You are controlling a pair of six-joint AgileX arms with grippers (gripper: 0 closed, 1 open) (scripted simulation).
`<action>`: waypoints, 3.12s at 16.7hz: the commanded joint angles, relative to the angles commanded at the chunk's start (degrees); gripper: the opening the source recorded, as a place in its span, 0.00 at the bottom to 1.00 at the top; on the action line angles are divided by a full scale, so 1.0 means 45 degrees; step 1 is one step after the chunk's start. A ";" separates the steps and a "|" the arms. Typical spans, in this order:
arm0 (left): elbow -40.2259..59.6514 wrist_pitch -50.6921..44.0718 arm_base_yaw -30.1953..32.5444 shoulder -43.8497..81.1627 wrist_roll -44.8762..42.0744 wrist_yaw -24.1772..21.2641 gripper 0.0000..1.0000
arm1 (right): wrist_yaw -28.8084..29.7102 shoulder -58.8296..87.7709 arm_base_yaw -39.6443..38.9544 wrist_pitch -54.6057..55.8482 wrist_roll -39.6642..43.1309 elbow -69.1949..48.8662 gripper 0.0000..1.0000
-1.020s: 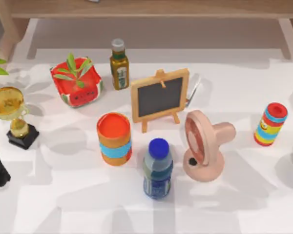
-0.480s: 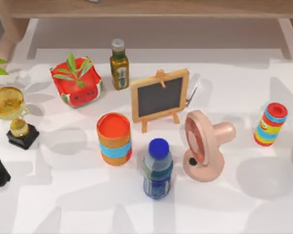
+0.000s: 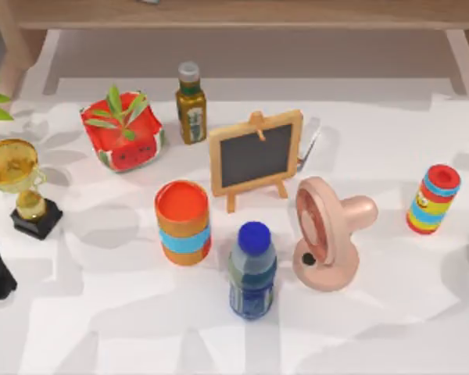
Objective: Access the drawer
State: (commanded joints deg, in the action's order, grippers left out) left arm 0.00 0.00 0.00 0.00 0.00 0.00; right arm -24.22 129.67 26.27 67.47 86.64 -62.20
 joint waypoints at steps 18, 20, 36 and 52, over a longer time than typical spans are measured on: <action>0.0000 0.0000 0.0000 0.0000 0.0000 0.0000 1.00 | 0.0309 0.1150 -0.0291 -0.0423 0.0589 -0.1636 1.00; 0.0000 0.0000 0.0000 0.0000 0.0000 0.0000 1.00 | 0.0309 0.1150 -0.0291 -0.0423 0.0589 -0.1636 0.85; 0.0000 0.0000 0.0000 0.0000 0.0000 0.0000 1.00 | 0.0309 0.1150 -0.0291 -0.0423 0.0589 -0.1636 0.00; 0.0000 0.0000 0.0000 0.0000 0.0000 0.0000 1.00 | -0.0546 -0.0408 0.0595 0.1529 0.0542 0.1914 0.00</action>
State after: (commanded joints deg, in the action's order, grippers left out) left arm 0.00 0.00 0.00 0.00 0.00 0.00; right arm -26.68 127.83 28.94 74.35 89.08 -53.59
